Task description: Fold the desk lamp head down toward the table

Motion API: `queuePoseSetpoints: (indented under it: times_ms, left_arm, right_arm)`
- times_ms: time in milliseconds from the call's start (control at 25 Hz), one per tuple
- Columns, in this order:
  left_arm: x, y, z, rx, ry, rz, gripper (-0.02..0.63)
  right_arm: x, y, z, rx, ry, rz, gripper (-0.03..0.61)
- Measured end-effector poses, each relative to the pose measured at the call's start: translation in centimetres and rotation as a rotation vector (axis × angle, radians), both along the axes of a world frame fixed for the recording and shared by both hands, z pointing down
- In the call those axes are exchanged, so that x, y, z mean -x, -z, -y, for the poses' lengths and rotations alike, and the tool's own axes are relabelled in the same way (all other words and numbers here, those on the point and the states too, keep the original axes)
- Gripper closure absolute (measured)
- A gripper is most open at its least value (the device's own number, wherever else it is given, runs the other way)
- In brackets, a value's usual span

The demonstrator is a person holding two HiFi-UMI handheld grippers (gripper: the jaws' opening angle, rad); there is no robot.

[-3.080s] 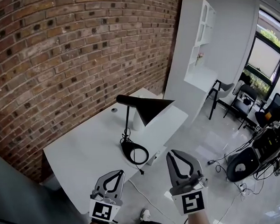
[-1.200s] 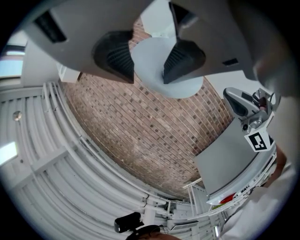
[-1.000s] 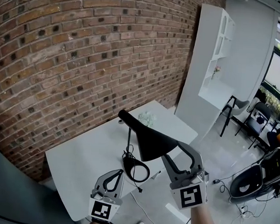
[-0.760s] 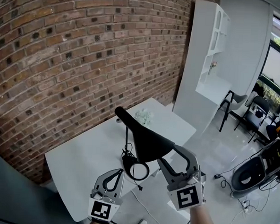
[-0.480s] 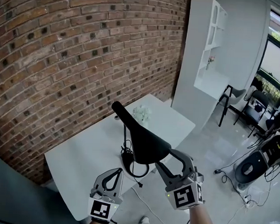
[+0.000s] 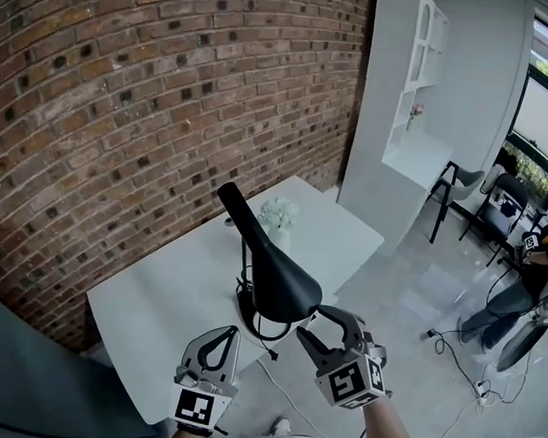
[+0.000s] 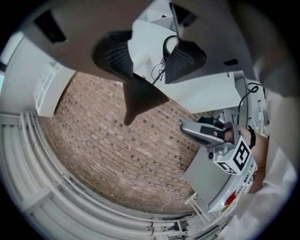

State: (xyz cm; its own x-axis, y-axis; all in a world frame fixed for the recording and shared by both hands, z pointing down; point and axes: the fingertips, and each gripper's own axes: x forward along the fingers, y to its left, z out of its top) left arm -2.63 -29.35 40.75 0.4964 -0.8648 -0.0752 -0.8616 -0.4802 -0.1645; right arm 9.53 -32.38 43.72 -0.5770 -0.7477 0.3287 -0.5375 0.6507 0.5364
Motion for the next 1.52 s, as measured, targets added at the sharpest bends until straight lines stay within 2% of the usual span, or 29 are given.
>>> queuePoseSetpoints:
  times_ms: [680, 960, 1520]
  left_arm:
    - [2.0, -1.5, -0.2, 0.025, 0.114, 0.018, 0.607]
    - [2.9, -1.6, 0.1, 0.039, 0.164, 0.033, 0.607]
    - [3.1, -2.0, 0.3, 0.062, 0.195, 0.053, 0.607]
  right_arm:
    - [1.8, -7.2, 2.6, 0.115, 0.087, -0.087, 0.373]
    - [2.6, -8.9, 3.7, 0.144, 0.121, -0.081, 0.373]
    - [3.4, -10.4, 5.0, 0.171, 0.148, -0.067, 0.373]
